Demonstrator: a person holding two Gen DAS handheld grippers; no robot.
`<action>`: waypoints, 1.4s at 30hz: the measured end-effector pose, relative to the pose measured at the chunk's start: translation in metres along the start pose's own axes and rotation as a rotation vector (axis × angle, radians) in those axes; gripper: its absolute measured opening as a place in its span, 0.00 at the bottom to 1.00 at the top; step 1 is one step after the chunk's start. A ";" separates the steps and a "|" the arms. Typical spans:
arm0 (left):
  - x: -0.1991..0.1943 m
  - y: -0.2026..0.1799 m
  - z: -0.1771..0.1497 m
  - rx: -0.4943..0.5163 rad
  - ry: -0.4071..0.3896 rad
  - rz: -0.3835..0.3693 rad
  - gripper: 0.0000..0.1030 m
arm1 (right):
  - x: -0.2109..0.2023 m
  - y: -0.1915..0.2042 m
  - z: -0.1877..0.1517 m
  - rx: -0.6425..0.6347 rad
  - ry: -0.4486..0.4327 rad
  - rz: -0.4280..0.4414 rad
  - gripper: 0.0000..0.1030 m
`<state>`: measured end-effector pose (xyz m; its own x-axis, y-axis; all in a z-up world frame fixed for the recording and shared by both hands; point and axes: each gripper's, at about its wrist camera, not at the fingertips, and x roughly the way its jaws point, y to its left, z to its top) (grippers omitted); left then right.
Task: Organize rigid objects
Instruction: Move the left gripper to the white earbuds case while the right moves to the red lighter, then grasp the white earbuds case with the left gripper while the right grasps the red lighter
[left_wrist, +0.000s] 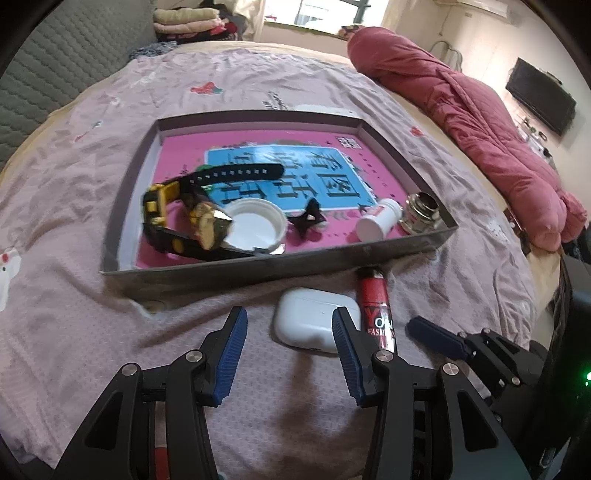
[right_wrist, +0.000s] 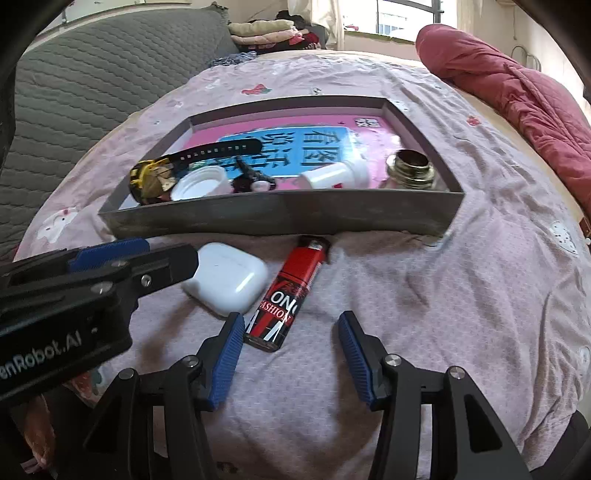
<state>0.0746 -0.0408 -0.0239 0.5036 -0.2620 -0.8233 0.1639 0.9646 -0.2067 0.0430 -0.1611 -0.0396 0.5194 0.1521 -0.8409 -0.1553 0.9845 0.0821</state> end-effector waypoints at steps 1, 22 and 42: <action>0.002 -0.001 0.000 0.002 0.009 -0.007 0.48 | 0.000 -0.002 0.000 0.001 0.000 -0.003 0.51; 0.037 -0.016 0.000 0.033 0.098 -0.044 0.60 | 0.006 -0.024 0.006 -0.015 -0.007 -0.046 0.51; 0.062 -0.027 0.005 0.087 0.122 0.016 0.64 | 0.022 -0.027 0.010 -0.161 -0.012 0.002 0.44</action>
<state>0.1056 -0.0832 -0.0674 0.4007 -0.2362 -0.8852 0.2320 0.9609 -0.1513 0.0668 -0.1838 -0.0551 0.5290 0.1561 -0.8341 -0.2886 0.9574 -0.0038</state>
